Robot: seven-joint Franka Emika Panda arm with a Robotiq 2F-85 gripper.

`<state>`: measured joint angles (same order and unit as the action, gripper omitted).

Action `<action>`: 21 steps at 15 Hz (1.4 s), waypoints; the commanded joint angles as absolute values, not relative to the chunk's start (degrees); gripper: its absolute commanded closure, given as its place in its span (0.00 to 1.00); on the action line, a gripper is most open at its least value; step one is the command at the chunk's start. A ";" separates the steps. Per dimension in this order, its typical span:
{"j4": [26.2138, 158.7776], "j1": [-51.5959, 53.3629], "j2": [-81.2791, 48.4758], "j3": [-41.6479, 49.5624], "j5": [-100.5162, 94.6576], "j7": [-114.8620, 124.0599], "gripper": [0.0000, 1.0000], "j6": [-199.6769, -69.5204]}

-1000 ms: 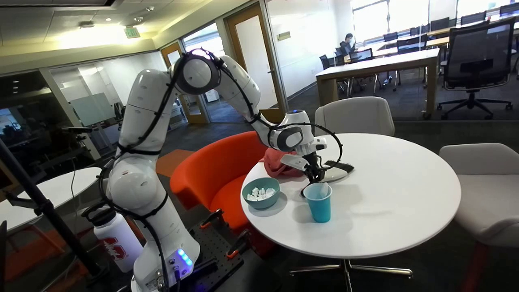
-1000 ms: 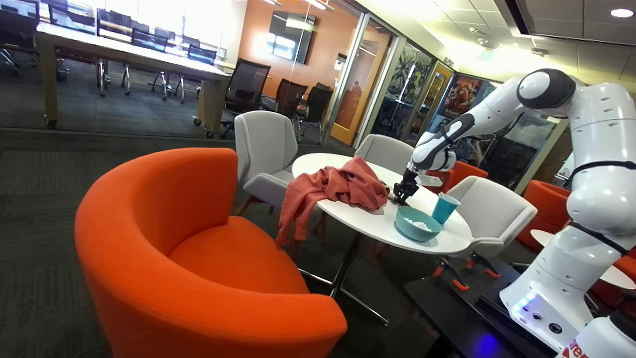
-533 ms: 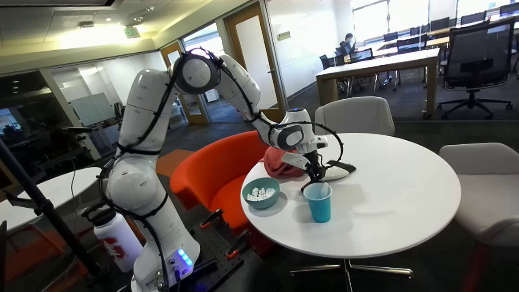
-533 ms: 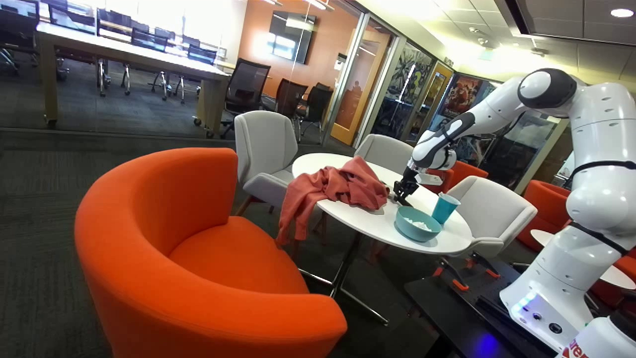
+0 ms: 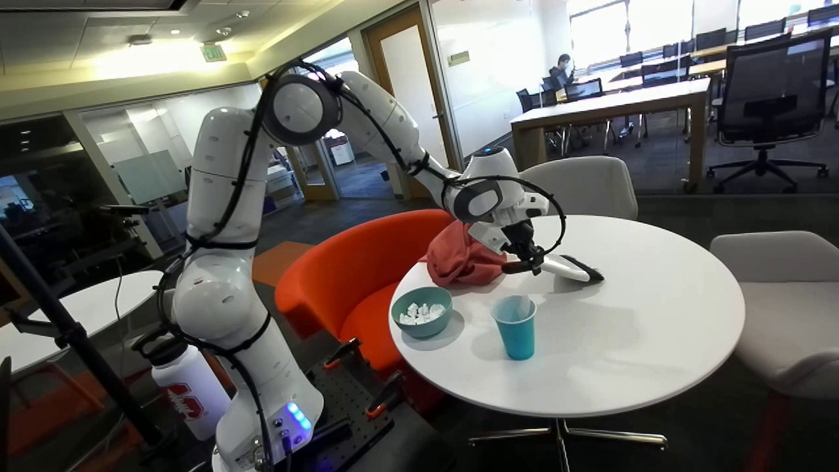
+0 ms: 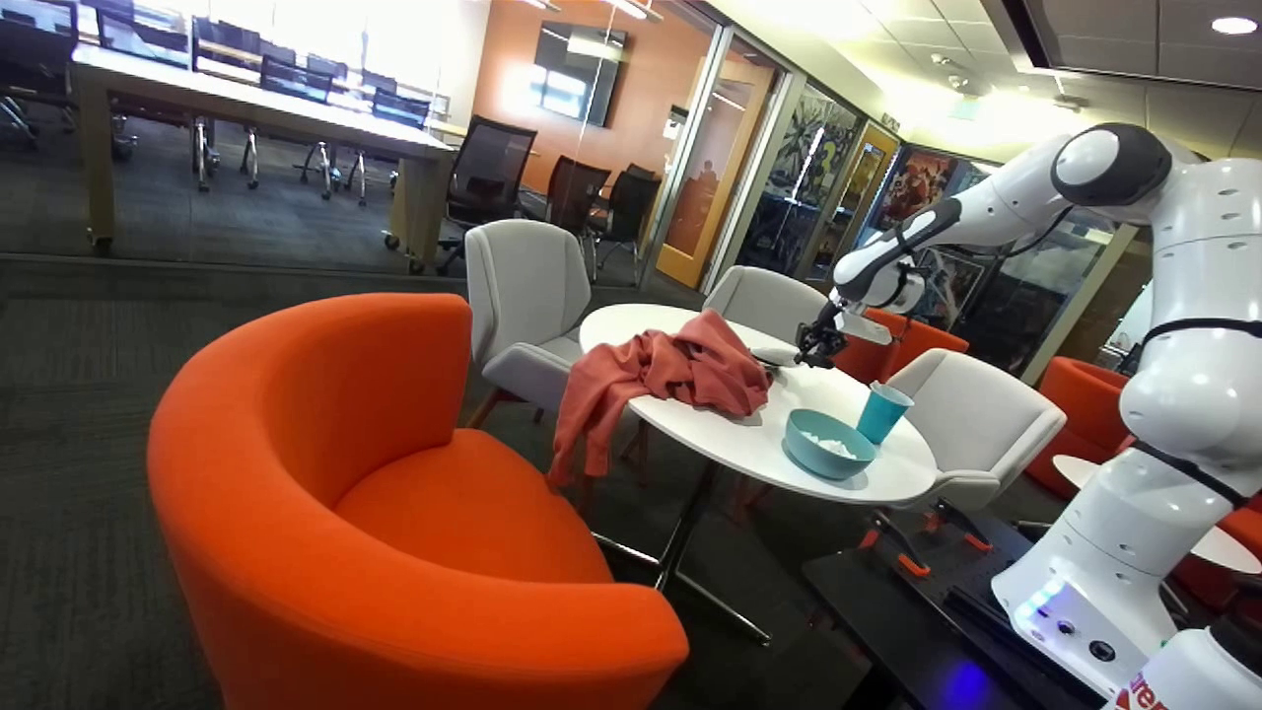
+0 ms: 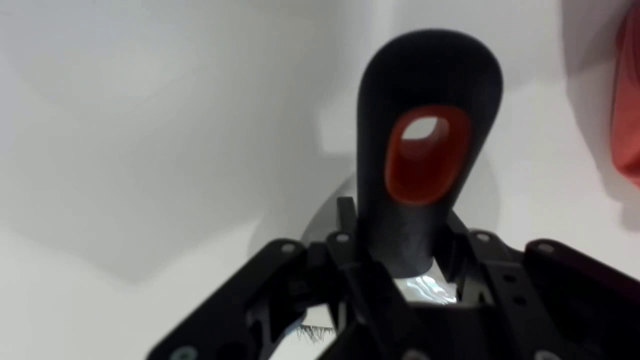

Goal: Move the broom to the right

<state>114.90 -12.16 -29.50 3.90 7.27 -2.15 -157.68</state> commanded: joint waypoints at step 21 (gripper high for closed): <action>103.65 -8.65 -42.13 18.40 9.38 28.37 0.28 -156.08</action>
<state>103.31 -11.49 -43.22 16.78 9.83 27.32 -157.64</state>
